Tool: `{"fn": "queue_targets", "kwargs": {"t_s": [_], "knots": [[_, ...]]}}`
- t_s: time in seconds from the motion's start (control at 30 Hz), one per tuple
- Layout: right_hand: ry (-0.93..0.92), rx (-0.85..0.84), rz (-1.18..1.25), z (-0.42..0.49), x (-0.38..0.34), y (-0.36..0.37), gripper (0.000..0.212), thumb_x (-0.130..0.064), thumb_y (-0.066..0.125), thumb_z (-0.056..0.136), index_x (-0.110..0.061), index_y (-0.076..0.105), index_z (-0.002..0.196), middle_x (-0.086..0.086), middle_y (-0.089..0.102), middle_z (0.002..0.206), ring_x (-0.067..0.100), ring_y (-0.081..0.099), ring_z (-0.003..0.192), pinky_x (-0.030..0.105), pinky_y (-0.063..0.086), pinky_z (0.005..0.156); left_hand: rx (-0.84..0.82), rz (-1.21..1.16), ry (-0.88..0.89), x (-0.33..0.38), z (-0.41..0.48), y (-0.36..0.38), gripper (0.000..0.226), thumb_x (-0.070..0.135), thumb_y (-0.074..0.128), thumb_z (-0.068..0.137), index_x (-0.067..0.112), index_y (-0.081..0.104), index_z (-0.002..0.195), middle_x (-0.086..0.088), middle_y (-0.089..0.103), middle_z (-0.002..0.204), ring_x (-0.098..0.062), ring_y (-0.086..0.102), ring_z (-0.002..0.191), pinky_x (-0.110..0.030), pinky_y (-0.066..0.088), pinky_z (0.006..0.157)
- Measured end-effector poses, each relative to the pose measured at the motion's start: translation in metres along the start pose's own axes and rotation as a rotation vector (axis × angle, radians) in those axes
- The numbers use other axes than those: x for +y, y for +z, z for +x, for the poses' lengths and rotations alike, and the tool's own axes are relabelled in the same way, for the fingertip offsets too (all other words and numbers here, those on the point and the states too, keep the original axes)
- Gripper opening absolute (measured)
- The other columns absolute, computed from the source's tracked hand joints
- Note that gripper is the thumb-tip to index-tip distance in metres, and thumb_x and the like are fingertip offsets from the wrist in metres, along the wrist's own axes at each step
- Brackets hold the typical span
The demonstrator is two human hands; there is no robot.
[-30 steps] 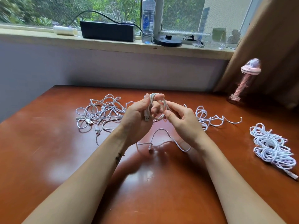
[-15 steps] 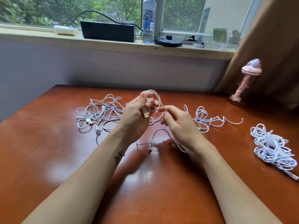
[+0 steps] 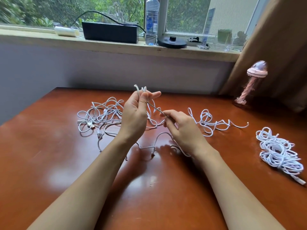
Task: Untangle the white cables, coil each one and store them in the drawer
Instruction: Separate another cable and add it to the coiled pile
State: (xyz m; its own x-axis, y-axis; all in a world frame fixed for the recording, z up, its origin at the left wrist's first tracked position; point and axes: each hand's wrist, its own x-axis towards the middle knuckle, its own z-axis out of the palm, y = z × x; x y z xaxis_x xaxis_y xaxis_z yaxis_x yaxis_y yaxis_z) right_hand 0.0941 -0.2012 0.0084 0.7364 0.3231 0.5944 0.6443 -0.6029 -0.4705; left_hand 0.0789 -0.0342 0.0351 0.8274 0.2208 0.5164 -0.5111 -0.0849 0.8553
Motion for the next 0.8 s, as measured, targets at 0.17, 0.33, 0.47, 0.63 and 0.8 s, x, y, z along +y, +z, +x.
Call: {"fn": "queue_targets", "kwargs": {"t_s": [0.17, 0.33, 0.47, 0.63, 0.8], "knots": [[-0.05, 0.207, 0.048, 0.002, -0.006, -0.005, 0.017, -0.009, 0.062, 0.098, -0.013, 0.073, 0.11, -0.004, 0.069, 0.097, 0.021, 0.062, 0.092, 0.03, 0.048, 0.086, -0.05, 0.248, 0.194, -0.011, -0.002, 0.001, 0.025, 0.022, 0.042, 0.109, 0.032, 0.062, 0.099, 0.008, 0.075, 0.106, -0.019, 0.068, 0.091, -0.038, 0.05, 0.086], [-0.112, 0.288, 0.052, 0.003, -0.01, -0.009, 0.015, -0.011, 0.063, 0.099, -0.012, 0.072, 0.111, -0.007, 0.068, 0.102, 0.021, 0.062, 0.096, 0.032, 0.05, 0.087, -0.112, 0.552, 0.352, -0.024, -0.001, 0.001, 0.021, 0.02, 0.043, 0.107, 0.017, 0.061, 0.097, 0.011, 0.069, 0.096, -0.011, 0.061, 0.083, -0.049, 0.044, 0.091], [-0.149, 0.338, 0.026, 0.004, -0.012, -0.015, 0.016, -0.005, 0.07, 0.093, -0.01, 0.07, 0.108, -0.006, 0.064, 0.099, 0.014, 0.059, 0.093, 0.017, 0.047, 0.084, -0.164, 0.613, 0.332, -0.027, -0.003, 0.001, 0.026, 0.021, 0.041, 0.106, 0.018, 0.057, 0.086, 0.008, 0.066, 0.082, -0.015, 0.057, 0.074, -0.051, 0.041, 0.091], [-0.138, 0.36, -0.01, 0.005, -0.009, -0.022, 0.02, -0.005, 0.072, 0.091, -0.01, 0.07, 0.11, -0.001, 0.068, 0.098, 0.012, 0.058, 0.09, 0.01, 0.041, 0.084, -0.312, 0.382, 0.18, -0.015, -0.008, 0.003, 0.033, 0.027, 0.043, 0.103, 0.008, 0.051, 0.078, 0.003, 0.056, 0.063, -0.015, 0.049, 0.057, -0.035, 0.04, 0.061], [-0.072, 0.371, 0.052, 0.006, -0.003, -0.025, 0.022, -0.008, 0.07, 0.093, -0.01, 0.07, 0.115, 0.0, 0.07, 0.101, 0.018, 0.067, 0.093, 0.028, 0.053, 0.085, -0.362, 0.132, -0.01, -0.003, -0.011, 0.004, 0.032, 0.033, 0.052, 0.097, 0.01, 0.061, 0.078, -0.001, 0.056, 0.067, -0.014, 0.049, 0.065, -0.032, 0.041, 0.066]]}}
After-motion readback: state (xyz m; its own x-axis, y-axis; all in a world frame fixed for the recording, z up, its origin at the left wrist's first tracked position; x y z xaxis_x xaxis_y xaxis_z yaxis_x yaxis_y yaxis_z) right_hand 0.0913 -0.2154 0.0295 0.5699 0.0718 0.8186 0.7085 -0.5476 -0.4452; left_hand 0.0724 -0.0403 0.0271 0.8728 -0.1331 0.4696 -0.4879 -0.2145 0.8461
